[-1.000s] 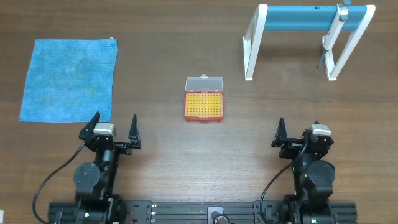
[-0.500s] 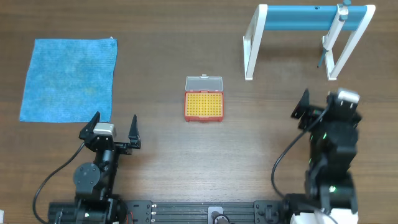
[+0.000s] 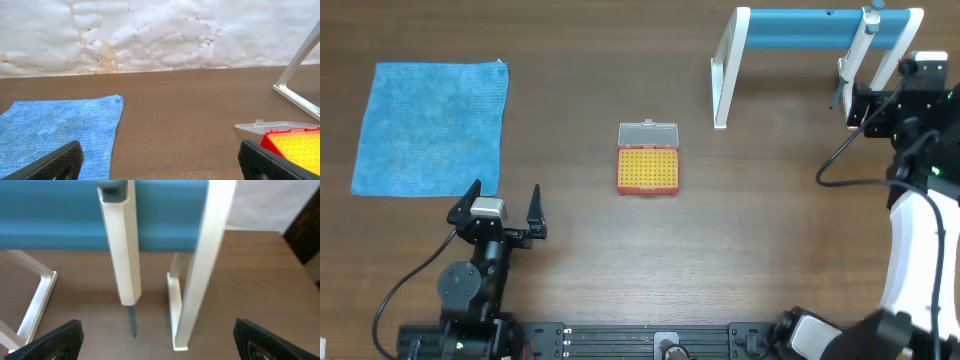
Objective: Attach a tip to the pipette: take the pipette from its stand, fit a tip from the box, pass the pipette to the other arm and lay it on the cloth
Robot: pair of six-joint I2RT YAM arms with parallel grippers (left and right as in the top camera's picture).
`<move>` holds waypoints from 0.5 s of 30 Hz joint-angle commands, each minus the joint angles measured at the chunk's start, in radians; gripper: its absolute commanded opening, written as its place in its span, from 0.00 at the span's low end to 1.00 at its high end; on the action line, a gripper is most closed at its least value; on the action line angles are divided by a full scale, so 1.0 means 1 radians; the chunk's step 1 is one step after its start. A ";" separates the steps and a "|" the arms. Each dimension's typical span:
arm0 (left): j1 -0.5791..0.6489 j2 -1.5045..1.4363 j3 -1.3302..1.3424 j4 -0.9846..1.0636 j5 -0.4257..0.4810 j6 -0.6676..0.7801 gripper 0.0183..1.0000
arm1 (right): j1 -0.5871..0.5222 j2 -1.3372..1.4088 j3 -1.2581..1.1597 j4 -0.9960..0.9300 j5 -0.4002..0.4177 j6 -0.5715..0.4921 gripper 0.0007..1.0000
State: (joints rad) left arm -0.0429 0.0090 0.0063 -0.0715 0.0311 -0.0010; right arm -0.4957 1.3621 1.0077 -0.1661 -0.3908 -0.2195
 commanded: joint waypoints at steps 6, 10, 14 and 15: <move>-0.003 -0.006 -0.001 -0.007 0.018 0.009 1.00 | 0.066 0.187 0.026 0.192 -0.123 -0.003 0.98; -0.003 -0.006 -0.001 -0.008 0.018 0.009 1.00 | 0.077 0.244 0.026 0.293 -0.122 0.047 0.98; -0.003 -0.006 -0.001 -0.007 0.018 0.009 1.00 | 0.077 0.283 0.026 0.342 -0.122 0.068 0.95; -0.003 -0.006 -0.001 -0.008 0.018 0.009 1.00 | 0.077 0.290 0.026 0.349 -0.122 0.069 0.93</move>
State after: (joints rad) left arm -0.0429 0.0090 0.0063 -0.0715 0.0311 -0.0010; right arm -0.4232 1.6257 1.0149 0.1646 -0.5007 -0.1802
